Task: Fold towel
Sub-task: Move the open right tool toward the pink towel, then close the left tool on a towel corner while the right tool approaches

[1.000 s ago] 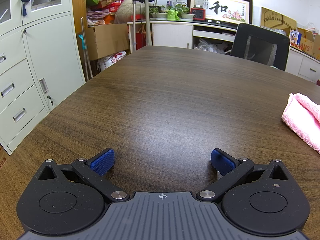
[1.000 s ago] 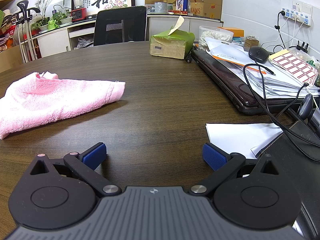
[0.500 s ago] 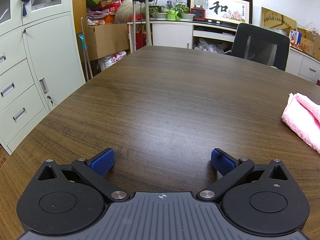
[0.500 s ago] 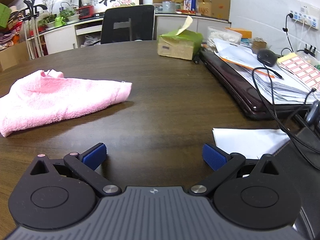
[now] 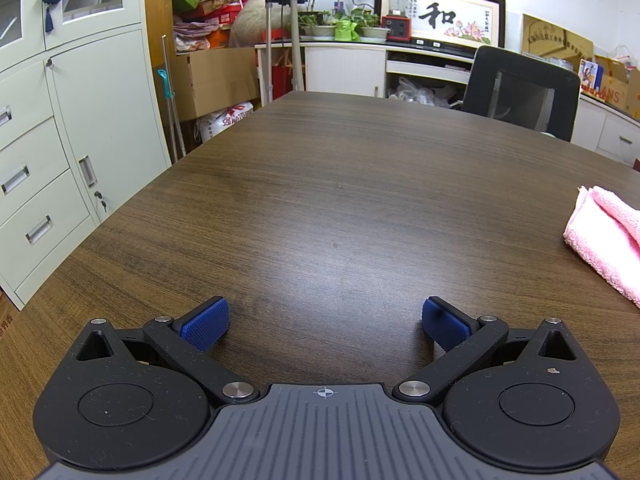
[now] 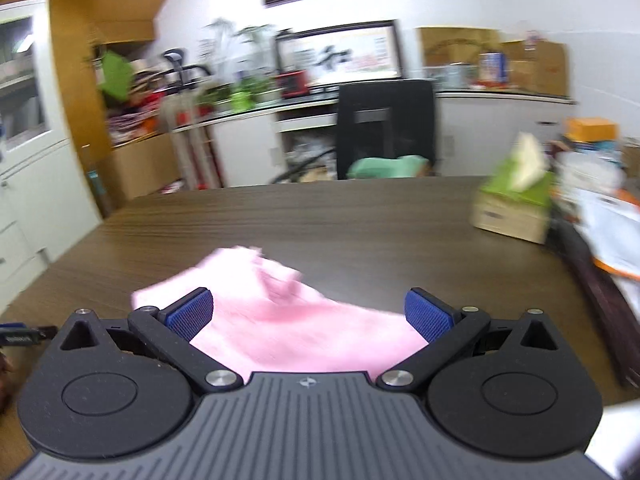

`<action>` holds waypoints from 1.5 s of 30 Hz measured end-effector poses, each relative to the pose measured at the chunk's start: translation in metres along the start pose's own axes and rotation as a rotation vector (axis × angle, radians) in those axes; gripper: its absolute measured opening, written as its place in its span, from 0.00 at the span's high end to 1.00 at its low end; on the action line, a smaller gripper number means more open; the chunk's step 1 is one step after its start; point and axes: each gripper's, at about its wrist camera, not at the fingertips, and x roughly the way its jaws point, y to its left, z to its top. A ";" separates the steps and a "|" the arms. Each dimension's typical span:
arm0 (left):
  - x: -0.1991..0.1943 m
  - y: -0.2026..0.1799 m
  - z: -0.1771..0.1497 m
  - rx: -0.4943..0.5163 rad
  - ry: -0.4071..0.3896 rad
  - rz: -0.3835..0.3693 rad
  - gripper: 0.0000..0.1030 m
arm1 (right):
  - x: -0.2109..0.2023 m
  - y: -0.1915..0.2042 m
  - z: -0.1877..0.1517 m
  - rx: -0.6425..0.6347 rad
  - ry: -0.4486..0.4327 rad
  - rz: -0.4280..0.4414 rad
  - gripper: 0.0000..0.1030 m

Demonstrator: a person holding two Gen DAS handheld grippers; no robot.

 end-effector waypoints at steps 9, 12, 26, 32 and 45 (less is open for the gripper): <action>0.000 0.000 0.000 0.000 0.000 0.000 0.00 | 0.099 0.031 0.031 0.027 0.259 0.176 0.00; 0.000 0.000 0.000 0.000 0.000 0.000 0.00 | 0.105 0.034 0.030 0.097 0.283 0.300 0.00; -0.003 -0.010 0.000 0.008 -0.002 -0.016 0.00 | 0.028 0.084 -0.030 -0.277 0.327 0.632 0.00; -0.039 -0.050 0.004 0.107 -0.092 -0.173 0.00 | 0.014 0.089 -0.042 -0.317 0.257 0.612 0.00; -0.066 -0.201 0.056 0.347 -0.086 -0.434 0.00 | -0.027 0.054 -0.049 -0.305 0.219 0.594 0.00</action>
